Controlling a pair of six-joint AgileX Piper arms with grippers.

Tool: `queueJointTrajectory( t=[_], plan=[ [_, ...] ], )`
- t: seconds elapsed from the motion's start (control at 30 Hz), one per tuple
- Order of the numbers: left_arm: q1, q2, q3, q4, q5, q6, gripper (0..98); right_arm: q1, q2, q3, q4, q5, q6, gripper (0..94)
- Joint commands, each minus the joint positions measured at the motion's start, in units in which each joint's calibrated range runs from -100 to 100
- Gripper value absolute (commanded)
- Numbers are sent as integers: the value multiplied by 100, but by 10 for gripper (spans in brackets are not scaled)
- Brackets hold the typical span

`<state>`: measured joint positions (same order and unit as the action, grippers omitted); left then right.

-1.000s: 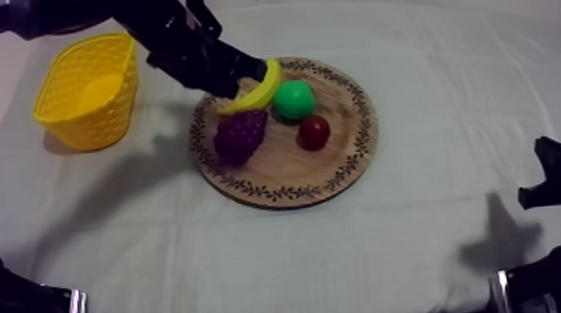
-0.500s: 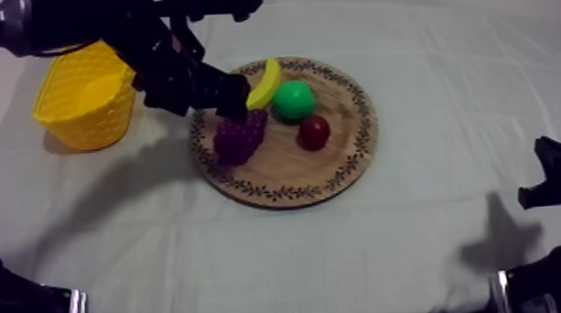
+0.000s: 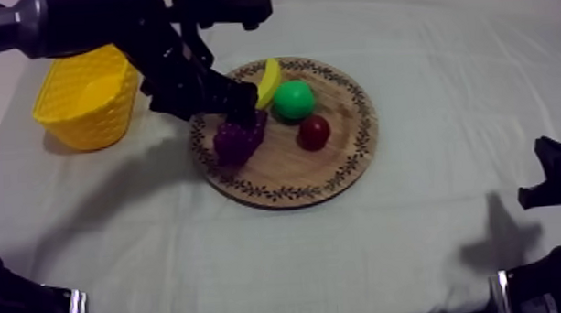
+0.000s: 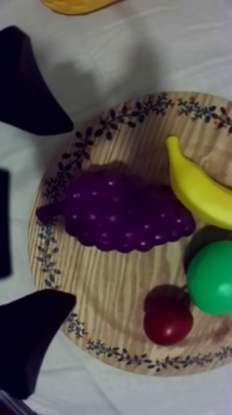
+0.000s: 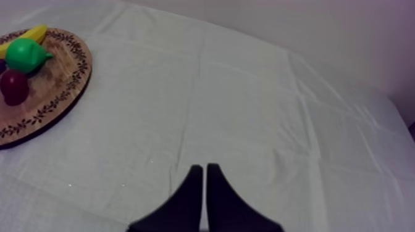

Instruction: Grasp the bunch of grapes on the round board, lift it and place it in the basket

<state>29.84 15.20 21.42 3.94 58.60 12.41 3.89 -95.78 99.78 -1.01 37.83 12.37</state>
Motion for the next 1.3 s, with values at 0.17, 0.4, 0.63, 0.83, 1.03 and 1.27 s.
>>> queueJointTrajectory(
  t=[0.17, 0.4, 0.63, 0.83, 1.03, 1.27],
  plan=[
    [45, 491, -185, 29, -23, -39, 960, 1, 2, -1, 1, -1, 1, 3],
    [118, 1105, -526, 74, -32, -165, 962, 1, 2, -1, 1, -1, 1, 3],
    [173, 1670, -990, 118, -36, -330, 960, 1, 2, -1, 1, -1, 1, 3],
    [154, 1884, -1219, 92, 17, -387, 958, 1, 2, -1, 1, -1, 1, 3],
    [121, 1863, -1193, 50, -32, -366, 935, 1, 2, -1, 1, -1, 1, 3],
    [77, 1839, -1163, -2, -44, -386, 838, 1, 2, -1, 1, -1, 1, 3]
  ],
)
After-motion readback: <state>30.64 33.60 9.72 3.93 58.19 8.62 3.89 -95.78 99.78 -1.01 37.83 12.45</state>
